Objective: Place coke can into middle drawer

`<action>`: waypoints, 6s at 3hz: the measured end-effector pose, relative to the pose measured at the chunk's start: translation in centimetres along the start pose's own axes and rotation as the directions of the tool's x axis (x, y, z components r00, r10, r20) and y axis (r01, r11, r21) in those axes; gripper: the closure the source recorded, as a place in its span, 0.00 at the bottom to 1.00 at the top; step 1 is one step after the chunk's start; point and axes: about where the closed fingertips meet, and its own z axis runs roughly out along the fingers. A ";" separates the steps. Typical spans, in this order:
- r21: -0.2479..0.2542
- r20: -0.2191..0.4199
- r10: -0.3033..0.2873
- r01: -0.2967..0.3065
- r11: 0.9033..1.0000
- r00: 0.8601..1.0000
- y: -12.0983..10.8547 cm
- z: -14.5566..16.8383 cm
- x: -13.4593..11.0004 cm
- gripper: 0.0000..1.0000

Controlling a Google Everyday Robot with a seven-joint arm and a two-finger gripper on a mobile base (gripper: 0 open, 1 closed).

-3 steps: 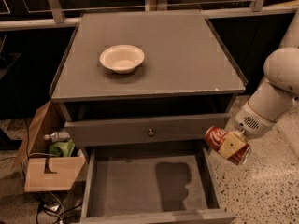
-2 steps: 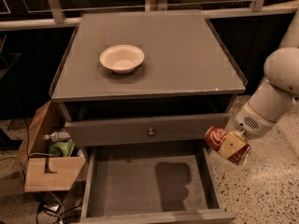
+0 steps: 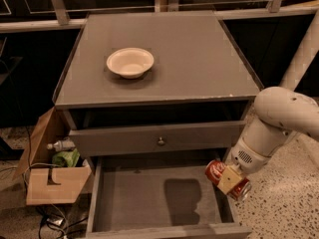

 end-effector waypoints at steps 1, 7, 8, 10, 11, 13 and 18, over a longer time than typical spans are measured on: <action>0.000 0.000 0.000 0.000 1.000 1.000 0.0 0.0 0.0 1.00; -0.218 0.003 0.276 -0.269 0.938 0.961 -1.9 13.4 -1.5 1.00; -0.219 0.001 0.277 -0.270 0.938 0.961 -1.9 13.5 -1.5 1.00; -0.242 -0.048 0.371 -0.371 0.896 0.927 -2.1 19.6 -1.8 1.00; -0.243 -0.048 0.376 -0.376 0.894 0.925 -2.2 19.9 -1.9 1.00; -0.281 0.015 0.411 -0.390 0.877 0.912 -3.0 18.0 -4.5 1.00; -0.334 0.044 0.535 -0.492 0.804 0.844 -4.4 20.7 -8.3 1.00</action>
Offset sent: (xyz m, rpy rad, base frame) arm -0.0232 0.0241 -0.0778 0.0485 0.1712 -0.0644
